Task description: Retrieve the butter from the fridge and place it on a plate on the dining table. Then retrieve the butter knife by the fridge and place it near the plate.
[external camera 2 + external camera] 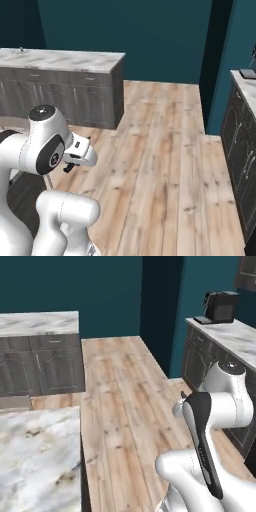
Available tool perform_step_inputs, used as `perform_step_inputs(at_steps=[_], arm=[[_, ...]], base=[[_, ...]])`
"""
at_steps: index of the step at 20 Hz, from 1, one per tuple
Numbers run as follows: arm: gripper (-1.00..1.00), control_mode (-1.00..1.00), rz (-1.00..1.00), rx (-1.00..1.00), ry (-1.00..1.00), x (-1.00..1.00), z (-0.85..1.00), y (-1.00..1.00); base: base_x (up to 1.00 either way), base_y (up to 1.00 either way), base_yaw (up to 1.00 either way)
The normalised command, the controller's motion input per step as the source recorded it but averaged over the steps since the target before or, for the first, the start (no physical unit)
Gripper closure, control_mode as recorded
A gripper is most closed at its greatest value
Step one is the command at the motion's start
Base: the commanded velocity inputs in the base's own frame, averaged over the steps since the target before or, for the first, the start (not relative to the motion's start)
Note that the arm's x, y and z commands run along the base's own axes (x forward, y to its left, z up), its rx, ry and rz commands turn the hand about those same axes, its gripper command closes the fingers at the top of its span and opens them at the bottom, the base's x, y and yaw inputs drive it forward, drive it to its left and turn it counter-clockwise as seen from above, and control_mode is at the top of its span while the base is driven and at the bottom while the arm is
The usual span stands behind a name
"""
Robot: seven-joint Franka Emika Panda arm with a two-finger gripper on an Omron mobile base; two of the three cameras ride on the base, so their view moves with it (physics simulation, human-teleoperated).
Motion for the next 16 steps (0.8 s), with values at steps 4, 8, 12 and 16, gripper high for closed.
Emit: perform_step_inputs(at_steps=[4,8,12,16], arm=[[1.00,1.00,0.00,0.00,0.00,0.00,0.00,0.00],[1.00,1.00,0.00,0.00,0.00,0.00,0.00,0.00],[1.00,1.00,0.00,0.00,0.00,0.00,0.00,0.00],[1.00,1.00,0.00,0.00,0.00,0.00,0.00,0.00]], base=[[1.00,-0.31,0.00],[1.00,-0.32,0.00],[1.00,-0.37,0.00],[1.00,-0.31,0.00]])
